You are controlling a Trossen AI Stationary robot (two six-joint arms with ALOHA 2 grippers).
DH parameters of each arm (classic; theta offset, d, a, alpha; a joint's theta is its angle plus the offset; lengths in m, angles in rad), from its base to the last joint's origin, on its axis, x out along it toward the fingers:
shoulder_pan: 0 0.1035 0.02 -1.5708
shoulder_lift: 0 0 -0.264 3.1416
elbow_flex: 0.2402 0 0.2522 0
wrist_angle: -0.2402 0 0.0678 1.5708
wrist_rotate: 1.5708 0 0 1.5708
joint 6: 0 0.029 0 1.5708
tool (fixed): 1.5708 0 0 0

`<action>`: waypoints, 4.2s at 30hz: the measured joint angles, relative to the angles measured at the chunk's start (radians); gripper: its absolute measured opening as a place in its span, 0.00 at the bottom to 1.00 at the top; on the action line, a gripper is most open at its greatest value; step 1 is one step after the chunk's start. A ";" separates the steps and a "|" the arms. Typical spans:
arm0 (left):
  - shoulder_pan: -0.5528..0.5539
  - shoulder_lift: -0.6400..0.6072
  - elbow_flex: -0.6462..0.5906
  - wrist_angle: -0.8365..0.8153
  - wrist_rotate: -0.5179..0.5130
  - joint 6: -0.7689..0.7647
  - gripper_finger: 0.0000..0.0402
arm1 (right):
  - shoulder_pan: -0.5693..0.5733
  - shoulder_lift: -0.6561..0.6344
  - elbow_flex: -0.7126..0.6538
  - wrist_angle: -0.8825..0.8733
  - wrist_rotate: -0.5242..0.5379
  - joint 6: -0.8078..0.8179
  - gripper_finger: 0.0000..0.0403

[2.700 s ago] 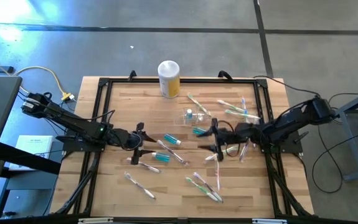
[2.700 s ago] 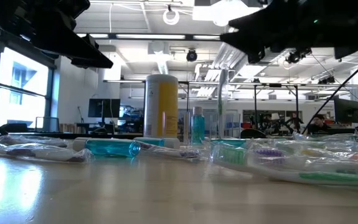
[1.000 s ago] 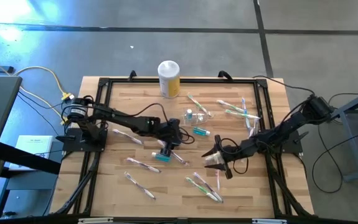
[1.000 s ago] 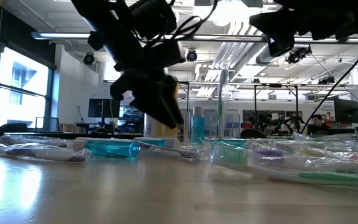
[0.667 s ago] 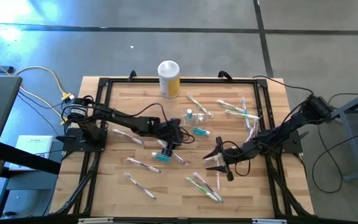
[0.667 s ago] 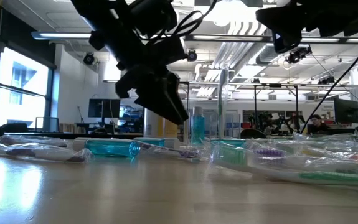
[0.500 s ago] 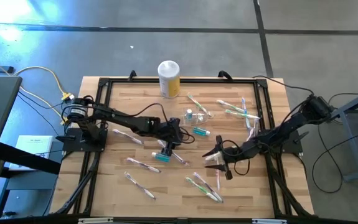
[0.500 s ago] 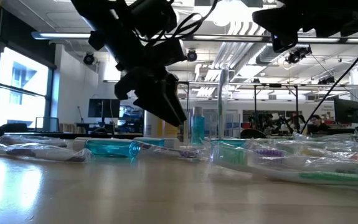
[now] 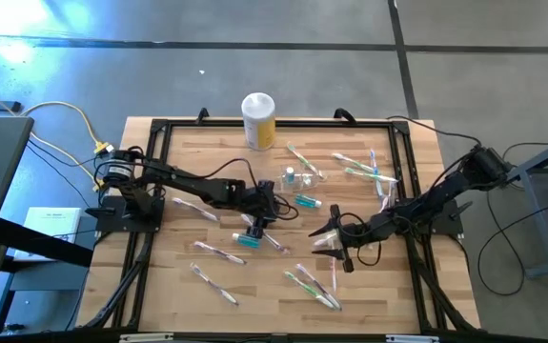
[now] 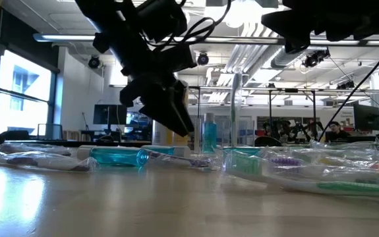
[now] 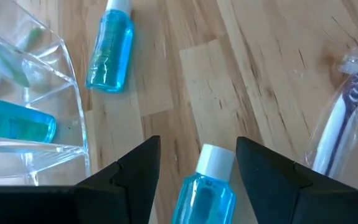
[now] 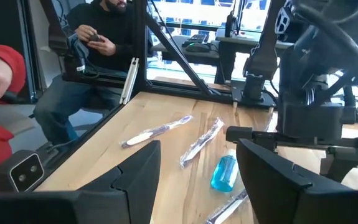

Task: Pick & Place toothbrushing station
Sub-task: Put the top left mouthwash into the transparent organizer

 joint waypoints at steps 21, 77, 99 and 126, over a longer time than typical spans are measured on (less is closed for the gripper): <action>-0.001 0.110 0.002 0.020 -0.032 -0.025 0.50 | -0.050 0.000 0.000 0.015 -0.017 -0.046 0.50; 0.000 0.124 0.000 -0.127 -0.032 -0.069 0.21 | -0.073 0.000 0.000 -0.013 -0.024 -0.031 0.50; -0.104 -0.064 -0.006 -0.186 -0.031 -0.063 0.20 | -0.104 0.000 0.000 -0.060 -0.027 0.056 0.50; -0.206 -0.271 -0.001 -0.345 -0.047 -0.141 0.20 | -0.104 0.000 0.000 -0.088 -0.027 0.063 0.50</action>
